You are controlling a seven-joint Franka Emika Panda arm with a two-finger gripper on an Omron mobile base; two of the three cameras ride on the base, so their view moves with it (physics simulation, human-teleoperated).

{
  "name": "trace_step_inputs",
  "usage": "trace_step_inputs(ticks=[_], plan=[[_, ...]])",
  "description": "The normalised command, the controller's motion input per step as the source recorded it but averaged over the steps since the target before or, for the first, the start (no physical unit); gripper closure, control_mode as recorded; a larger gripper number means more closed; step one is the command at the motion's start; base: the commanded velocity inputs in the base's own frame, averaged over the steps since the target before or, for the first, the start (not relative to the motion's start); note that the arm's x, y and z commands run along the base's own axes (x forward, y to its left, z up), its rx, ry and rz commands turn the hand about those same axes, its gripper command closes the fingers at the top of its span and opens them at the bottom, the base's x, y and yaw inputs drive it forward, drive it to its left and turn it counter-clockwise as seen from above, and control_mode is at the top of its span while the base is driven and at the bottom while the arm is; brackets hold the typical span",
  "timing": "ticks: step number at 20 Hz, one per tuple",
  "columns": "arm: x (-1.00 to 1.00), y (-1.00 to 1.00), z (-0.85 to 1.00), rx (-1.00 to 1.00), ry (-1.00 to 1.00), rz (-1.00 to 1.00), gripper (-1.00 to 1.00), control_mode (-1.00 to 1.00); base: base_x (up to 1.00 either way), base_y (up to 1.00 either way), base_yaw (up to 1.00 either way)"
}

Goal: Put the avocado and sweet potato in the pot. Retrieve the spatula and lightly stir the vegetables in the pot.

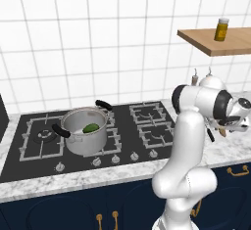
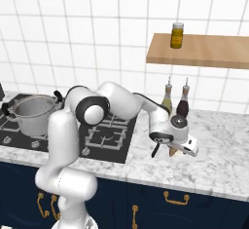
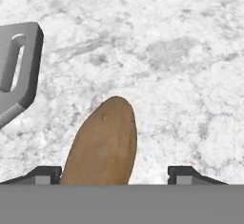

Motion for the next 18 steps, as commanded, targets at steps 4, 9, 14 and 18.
trace_step_inputs(ticks=[4,9,14,18], plan=[[0.1,0.0,-0.51,-0.05,0.09,0.08,1.0,-1.0,0.0,0.0,0.0],[-0.14,0.08,-0.17,-0.01,-0.07,0.04,1.0,-1.0,0.0,0.0,0.0],[-0.11,0.68,0.93,0.0,-0.46,0.3,1.0,-1.0,0.0,0.0,0.0],[0.02,0.98,1.0,-0.14,-0.26,0.41,1.0,-1.0,0.0,0.0,0.0]])
